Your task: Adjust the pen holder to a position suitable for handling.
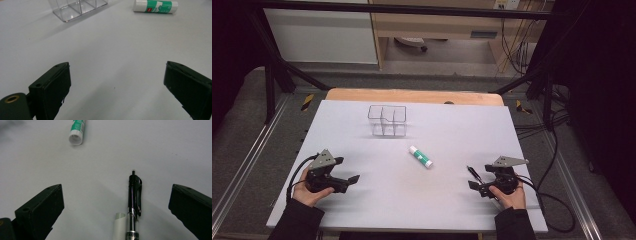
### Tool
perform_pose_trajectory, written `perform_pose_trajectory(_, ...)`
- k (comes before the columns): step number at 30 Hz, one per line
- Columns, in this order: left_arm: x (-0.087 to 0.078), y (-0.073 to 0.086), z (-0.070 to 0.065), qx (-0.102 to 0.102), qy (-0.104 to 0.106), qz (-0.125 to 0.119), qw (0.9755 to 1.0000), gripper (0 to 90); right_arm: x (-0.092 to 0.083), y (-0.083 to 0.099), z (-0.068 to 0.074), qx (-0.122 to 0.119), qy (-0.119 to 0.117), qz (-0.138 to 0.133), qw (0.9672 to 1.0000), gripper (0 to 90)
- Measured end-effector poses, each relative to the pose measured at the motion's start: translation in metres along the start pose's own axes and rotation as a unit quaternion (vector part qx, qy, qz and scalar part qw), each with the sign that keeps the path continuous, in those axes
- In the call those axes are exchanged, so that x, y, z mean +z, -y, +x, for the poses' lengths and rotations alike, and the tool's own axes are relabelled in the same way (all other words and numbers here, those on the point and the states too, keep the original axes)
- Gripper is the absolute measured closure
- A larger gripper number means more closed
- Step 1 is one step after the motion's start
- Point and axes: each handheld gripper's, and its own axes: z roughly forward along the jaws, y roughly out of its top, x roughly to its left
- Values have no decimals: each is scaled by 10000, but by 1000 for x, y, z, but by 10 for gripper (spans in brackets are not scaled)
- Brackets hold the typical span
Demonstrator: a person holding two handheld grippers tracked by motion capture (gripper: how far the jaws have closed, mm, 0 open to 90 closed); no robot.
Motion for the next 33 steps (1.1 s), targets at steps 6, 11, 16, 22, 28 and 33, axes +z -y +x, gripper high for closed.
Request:
perform_pose_trajectory(6,0,-3,-1,62,-48,15,10000,70,-1,0,0,5,3,3,10000,5)
perform_pose_trajectory(11,-3,-9,0,224,-137,2,9997,69,-1,0,0,1,8,-1,10000,5)
perform_pose_trajectory(16,-6,-13,2,277,-154,-45,9995,69,-1,0,0,-2,21,-9,10000,5)
perform_pose_trajectory(22,-3,-19,2,408,-184,25,9990,69,-1,-1,0,-7,37,-12,10000,5)
perform_pose_trajectory(28,3,-31,-1,731,-259,80,9970,68,-2,-1,0,-9,31,-25,10000,4)
perform_pose_trajectory(33,5,-40,-2,918,-288,83,9953,66,-2,-1,0,-16,26,-23,10000,5)
